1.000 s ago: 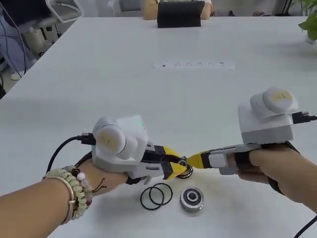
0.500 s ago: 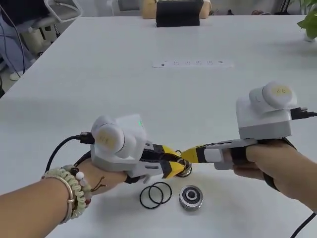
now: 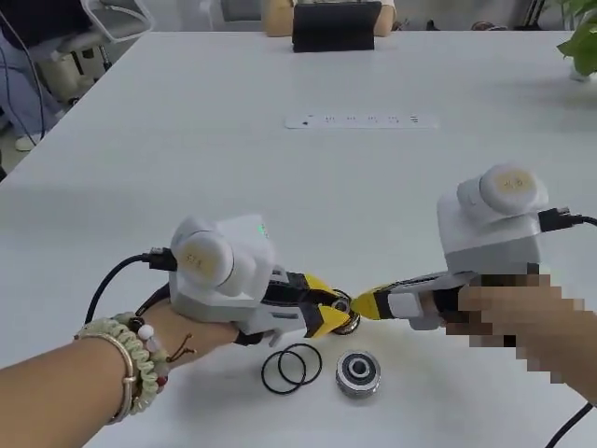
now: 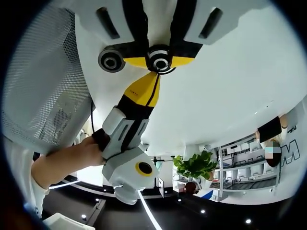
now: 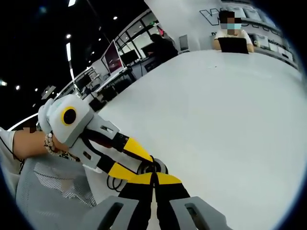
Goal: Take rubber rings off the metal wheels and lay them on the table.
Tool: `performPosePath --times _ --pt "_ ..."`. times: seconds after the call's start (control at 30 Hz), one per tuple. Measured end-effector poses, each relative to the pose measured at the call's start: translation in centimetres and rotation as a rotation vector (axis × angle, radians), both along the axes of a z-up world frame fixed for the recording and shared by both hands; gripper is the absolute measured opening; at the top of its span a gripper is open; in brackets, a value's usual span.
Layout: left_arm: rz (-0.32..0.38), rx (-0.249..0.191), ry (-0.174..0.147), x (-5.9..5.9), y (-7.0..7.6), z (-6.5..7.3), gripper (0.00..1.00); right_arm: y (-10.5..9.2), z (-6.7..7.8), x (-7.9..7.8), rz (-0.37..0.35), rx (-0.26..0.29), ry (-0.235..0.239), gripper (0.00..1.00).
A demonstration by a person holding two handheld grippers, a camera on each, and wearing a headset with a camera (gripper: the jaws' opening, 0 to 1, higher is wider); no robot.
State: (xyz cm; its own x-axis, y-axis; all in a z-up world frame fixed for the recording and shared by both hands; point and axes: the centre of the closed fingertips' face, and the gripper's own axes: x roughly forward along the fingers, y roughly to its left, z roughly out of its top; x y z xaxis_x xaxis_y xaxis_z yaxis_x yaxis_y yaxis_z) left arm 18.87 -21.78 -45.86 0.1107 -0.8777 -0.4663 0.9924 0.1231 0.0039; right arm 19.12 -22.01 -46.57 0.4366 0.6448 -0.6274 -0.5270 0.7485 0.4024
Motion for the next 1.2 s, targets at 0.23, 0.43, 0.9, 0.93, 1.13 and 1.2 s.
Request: performPosePath --times 0.23,0.43,0.9,0.93,1.13,1.2 --pt "-0.019 0.025 -0.013 0.0 0.1 0.1 0.14 0.0 0.4 0.2 -0.008 0.01 -0.006 0.0" --pt "-0.026 -0.006 -0.021 0.4 0.4 1.7 0.14 -0.2 0.7 0.3 -0.021 0.017 -0.015 0.0" --pt "-0.047 -0.028 -0.039 0.2 1.7 5.3 0.32 -0.5 2.0 0.5 -0.046 0.036 -0.039 0.0" --pt "-0.054 -0.024 -0.044 0.1 1.8 5.5 0.33 -0.5 2.1 0.5 -0.047 0.037 -0.041 0.0" --pt "-0.075 -0.025 -0.043 -0.2 1.9 7.1 0.42 -0.6 2.6 0.5 -0.047 0.044 -0.054 0.0" --pt "-0.075 -0.033 -0.034 -0.3 2.0 7.6 0.47 -0.6 2.8 0.6 -0.047 0.045 -0.06 0.0"
